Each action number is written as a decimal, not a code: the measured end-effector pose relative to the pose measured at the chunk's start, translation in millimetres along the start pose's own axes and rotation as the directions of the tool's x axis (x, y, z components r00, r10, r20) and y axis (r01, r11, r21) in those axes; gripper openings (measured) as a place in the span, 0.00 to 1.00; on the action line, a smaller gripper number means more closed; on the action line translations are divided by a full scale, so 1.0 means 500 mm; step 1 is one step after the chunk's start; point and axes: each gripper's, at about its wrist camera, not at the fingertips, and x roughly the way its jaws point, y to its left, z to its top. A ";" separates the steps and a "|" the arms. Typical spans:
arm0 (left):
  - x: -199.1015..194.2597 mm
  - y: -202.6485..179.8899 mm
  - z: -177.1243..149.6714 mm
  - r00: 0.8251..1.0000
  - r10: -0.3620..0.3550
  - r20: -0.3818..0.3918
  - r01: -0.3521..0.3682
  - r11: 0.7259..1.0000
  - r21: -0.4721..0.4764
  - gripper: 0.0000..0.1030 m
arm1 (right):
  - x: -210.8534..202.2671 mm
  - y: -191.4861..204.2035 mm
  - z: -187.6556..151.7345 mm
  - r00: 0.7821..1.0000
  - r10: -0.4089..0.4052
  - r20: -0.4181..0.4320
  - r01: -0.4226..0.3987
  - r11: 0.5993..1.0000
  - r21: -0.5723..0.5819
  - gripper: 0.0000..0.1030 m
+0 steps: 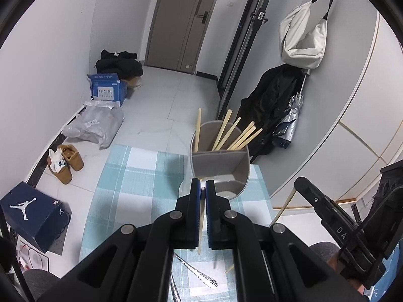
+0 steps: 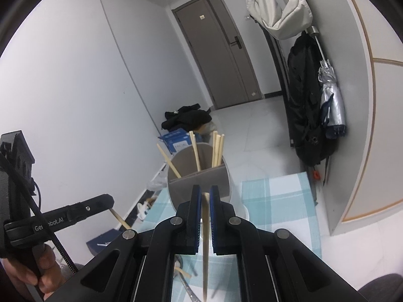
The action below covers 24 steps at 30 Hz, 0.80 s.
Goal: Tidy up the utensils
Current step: 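Lift the chopsticks with both grippers toward the white holder, then lower the chopsticks into the holder with both grippers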
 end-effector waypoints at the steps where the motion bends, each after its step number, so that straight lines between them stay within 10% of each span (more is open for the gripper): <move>1: -0.003 -0.003 0.005 1.000 -0.008 0.003 0.008 1.000 0.001 0.01 | -0.002 0.001 0.004 1.000 0.000 0.004 0.000 1.000 -0.004 0.06; 24: -0.032 -0.060 0.165 0.988 -0.126 0.085 0.126 0.992 0.009 0.01 | -0.017 -0.009 0.202 0.993 0.021 0.114 -0.017 0.999 -0.039 0.06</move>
